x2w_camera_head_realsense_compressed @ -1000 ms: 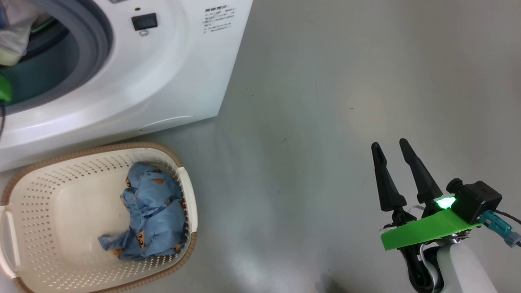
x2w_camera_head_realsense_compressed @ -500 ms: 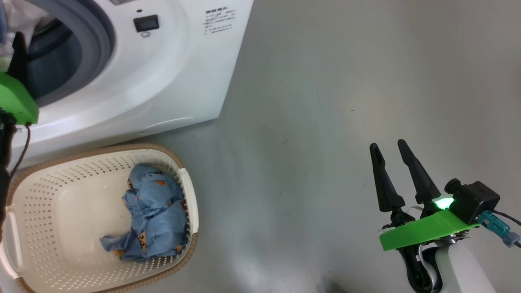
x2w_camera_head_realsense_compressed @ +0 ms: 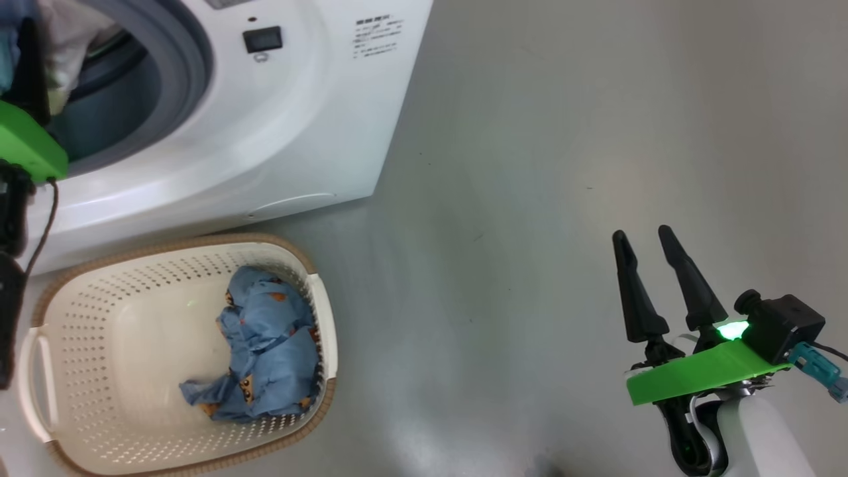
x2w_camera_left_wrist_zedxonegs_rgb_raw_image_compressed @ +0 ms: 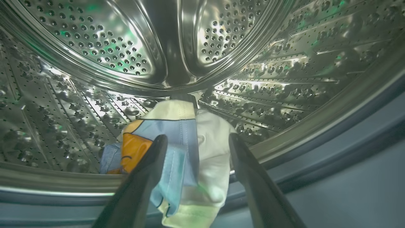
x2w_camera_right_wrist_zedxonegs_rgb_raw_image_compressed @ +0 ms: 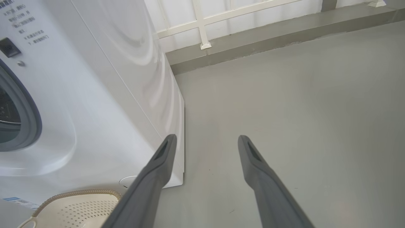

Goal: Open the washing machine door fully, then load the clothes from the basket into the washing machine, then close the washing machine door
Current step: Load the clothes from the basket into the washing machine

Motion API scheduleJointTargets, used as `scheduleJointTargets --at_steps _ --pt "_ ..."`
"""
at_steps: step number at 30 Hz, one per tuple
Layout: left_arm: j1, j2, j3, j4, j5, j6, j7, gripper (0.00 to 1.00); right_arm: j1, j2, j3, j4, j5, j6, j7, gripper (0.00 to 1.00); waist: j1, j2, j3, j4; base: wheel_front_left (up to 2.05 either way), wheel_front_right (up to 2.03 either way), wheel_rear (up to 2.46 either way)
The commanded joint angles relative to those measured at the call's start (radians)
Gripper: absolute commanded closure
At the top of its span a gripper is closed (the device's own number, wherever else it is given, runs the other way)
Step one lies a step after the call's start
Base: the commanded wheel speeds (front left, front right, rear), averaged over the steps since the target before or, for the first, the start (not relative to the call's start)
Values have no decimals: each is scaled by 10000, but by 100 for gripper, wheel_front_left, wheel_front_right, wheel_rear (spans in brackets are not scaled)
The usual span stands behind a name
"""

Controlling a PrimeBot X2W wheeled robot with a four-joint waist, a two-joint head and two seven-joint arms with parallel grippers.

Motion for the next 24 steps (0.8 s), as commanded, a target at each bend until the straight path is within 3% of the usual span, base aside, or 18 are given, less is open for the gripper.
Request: scheduleJointTargets --at_steps 1,24 --pt "269 424 313 -343 -18 -14 -61 0 191 -147 131 -227 29 27 -118 0 0 0 -75 120 0 0 0" --pt "4673 -983 3520 -4049 2019 -15 -64 0 1004 -794 -345 -122 -87 27 -118 0 0 0 -1835 1182 0 0 0"
